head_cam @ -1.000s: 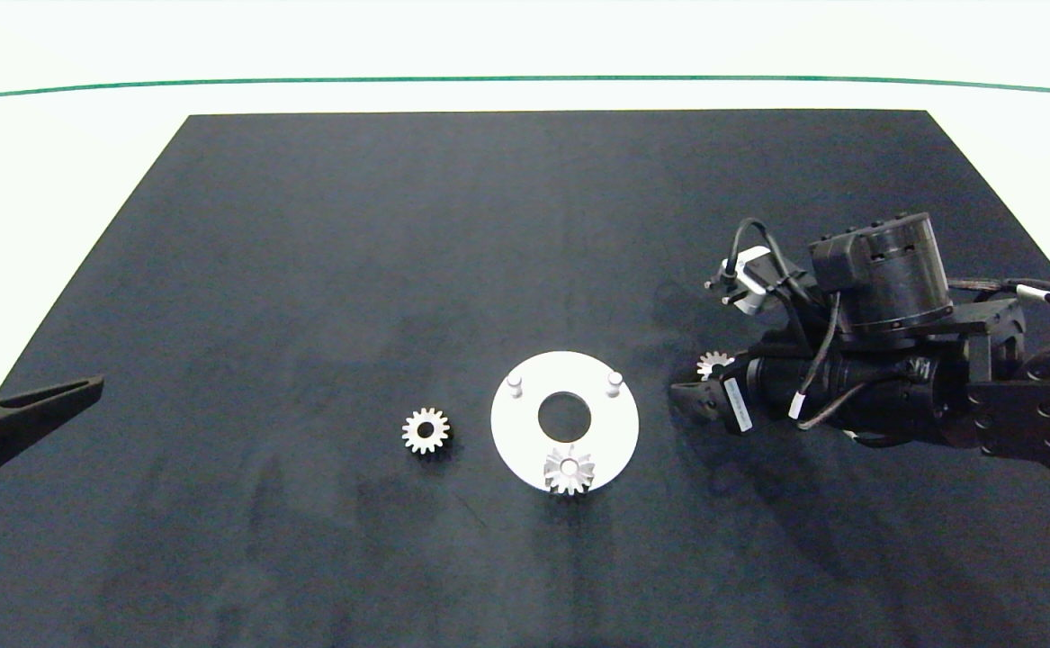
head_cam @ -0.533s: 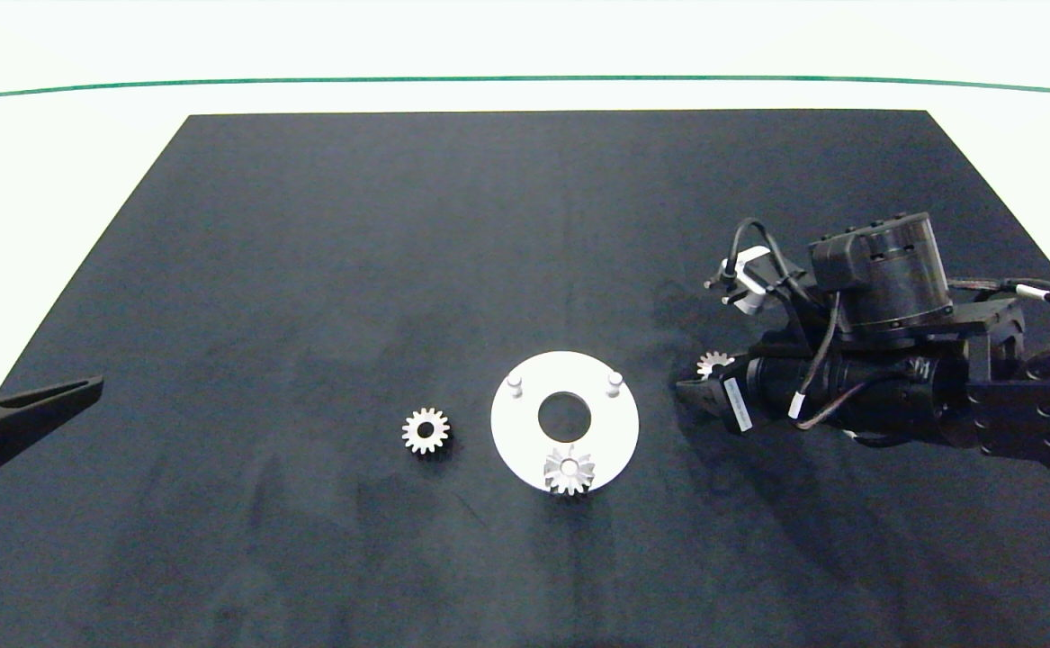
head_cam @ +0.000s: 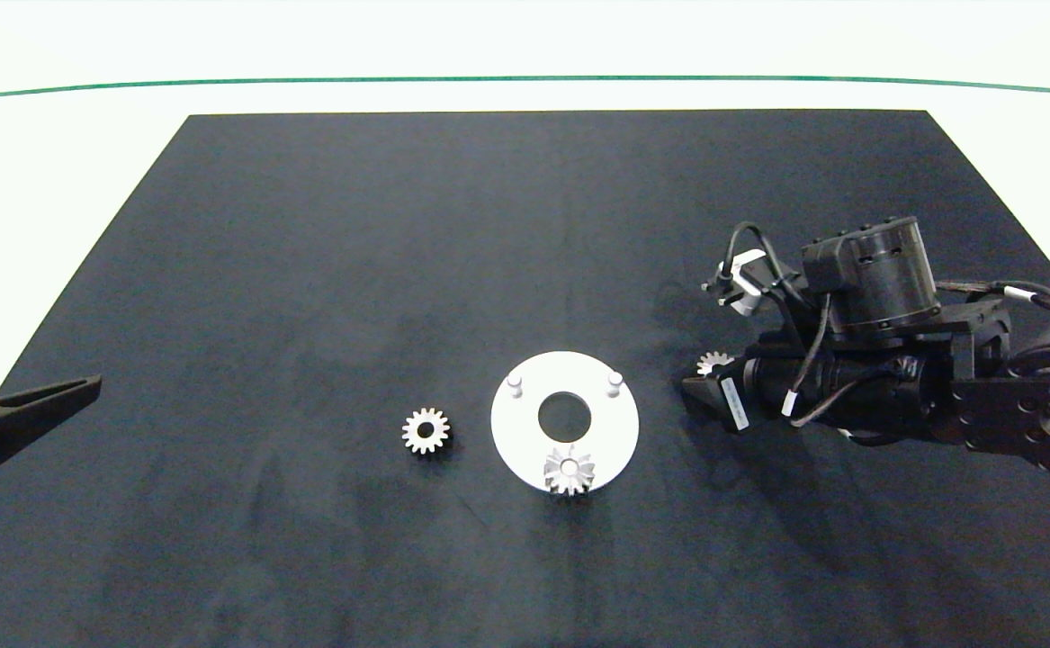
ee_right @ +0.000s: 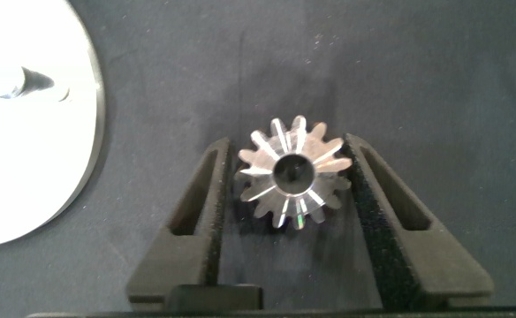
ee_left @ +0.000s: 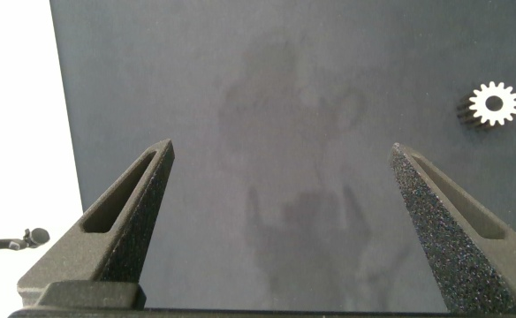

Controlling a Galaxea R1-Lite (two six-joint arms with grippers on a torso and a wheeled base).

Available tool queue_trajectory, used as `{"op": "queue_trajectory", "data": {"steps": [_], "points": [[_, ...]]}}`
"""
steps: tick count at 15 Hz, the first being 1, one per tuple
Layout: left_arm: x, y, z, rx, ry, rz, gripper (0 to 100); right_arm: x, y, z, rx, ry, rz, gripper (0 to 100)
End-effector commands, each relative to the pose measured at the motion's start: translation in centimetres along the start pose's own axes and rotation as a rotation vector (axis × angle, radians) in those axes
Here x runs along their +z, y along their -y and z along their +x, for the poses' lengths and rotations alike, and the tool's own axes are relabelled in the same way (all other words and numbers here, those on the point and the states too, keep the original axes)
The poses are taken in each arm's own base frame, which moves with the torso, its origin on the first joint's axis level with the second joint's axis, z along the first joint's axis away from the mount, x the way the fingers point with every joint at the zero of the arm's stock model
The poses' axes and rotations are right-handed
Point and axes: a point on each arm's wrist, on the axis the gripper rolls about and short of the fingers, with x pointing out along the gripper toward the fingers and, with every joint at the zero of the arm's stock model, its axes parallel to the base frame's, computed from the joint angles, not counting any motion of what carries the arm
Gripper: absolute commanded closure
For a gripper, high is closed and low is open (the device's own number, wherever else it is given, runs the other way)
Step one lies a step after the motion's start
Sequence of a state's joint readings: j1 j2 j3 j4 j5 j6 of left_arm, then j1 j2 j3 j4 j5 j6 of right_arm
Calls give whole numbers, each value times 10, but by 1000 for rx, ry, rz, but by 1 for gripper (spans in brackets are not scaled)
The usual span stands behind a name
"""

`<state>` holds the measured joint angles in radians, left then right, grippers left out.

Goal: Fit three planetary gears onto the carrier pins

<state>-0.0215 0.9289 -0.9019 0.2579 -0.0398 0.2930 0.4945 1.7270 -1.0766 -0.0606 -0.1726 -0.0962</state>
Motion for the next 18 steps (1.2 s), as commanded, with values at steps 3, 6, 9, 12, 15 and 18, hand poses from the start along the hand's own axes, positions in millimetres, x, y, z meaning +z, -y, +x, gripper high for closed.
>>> {"op": "queue_trajectory", "data": {"steps": [3, 6, 9, 12, 15, 18], "points": [[0, 0, 0, 0, 0, 2, 0, 0, 0, 1, -1, -1, 0, 61], [0, 0, 0, 0, 0, 2, 0, 0, 0, 1, -1, -3, 0, 67], [0, 0, 0, 0, 0, 2, 0, 0, 0, 1, 1, -2, -1, 73], [0, 0, 0, -1, -2, 1, 0, -1, 0, 1, 1, -4, -1, 80], [0, 0, 0, -1, -2, 1, 0, -1, 0, 1, 1, -5, -1, 86], [-1, 0, -1, -1, -2, 1, 0, -1, 0, 1, 1, -5, 0, 92]]}}
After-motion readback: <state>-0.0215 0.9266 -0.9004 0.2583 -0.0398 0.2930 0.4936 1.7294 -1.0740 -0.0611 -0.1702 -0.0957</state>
